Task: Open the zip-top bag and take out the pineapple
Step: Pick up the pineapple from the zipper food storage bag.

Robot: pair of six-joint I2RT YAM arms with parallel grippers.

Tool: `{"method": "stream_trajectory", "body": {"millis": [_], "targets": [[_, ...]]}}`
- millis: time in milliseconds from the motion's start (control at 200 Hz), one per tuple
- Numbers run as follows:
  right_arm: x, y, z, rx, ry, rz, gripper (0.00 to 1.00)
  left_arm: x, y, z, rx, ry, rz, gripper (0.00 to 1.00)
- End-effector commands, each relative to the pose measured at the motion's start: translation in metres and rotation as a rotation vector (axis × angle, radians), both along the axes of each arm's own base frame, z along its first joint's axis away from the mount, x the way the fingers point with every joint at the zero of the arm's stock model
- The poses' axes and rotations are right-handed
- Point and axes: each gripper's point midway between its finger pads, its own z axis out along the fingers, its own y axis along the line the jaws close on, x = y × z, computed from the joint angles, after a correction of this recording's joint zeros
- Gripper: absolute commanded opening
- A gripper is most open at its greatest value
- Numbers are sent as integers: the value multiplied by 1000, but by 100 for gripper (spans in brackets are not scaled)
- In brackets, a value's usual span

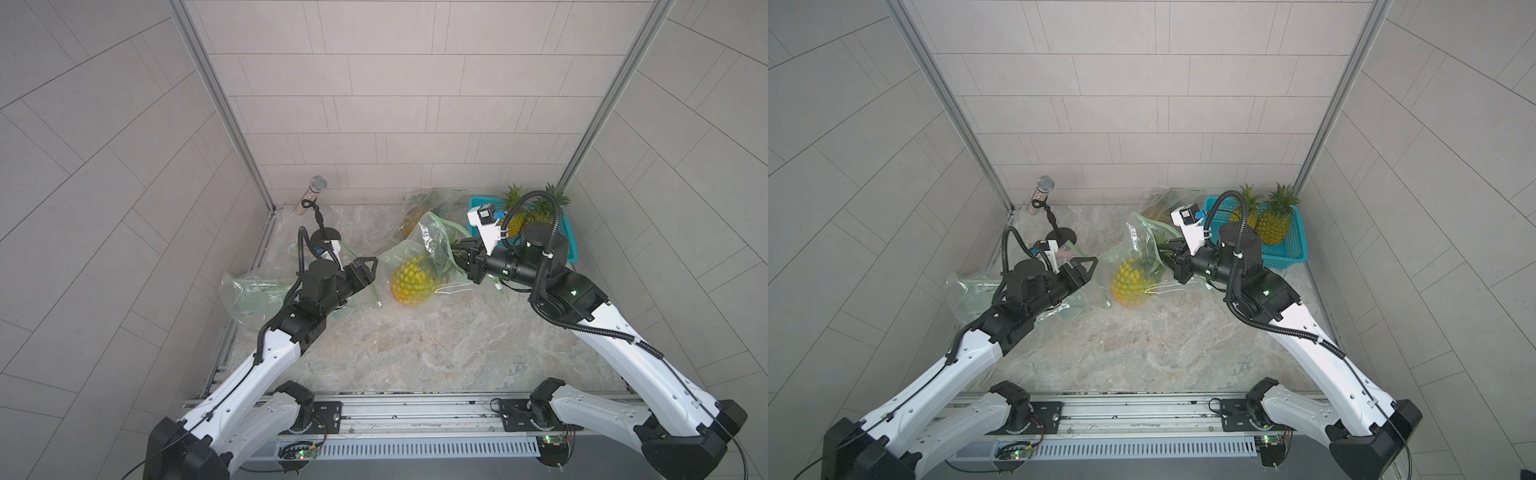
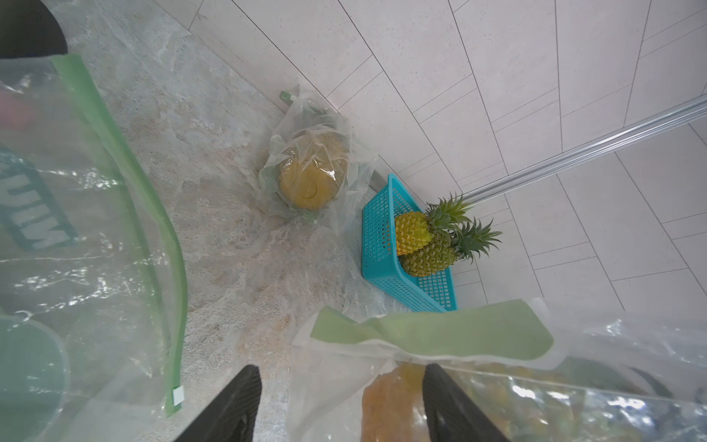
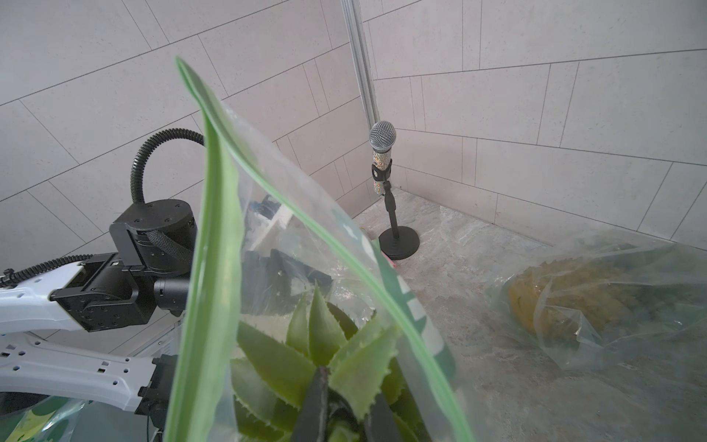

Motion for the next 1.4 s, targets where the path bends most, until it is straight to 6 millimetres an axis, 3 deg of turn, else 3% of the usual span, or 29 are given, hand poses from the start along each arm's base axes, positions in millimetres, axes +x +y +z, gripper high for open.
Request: {"method": "stream_trajectory", "body": {"millis": [0, 520, 771, 866, 946, 1236, 1396], "targets": [[-10, -2, 71, 151, -181, 21, 0, 1, -6, 4, -53, -16, -17, 71], [-9, 1, 76, 172, -185, 34, 0, 3, -24, -6, -99, -14, -58, 62], [-9, 2, 74, 171, -182, 34, 0, 3, -31, -8, -115, -19, -84, 42], [-8, 2, 74, 169, -183, 31, 0, 3, -34, -9, -115, -21, -95, 27], [-8, 0, 73, 158, -184, 22, 0, 2, -29, -12, -83, -15, -81, 28], [-11, -4, 80, 171, -205, 12, 0, -2, -18, -21, -60, -7, -36, 53], [-11, -2, 82, 182, -204, 19, 0, -2, -25, -25, -82, 6, -65, 51]]}}
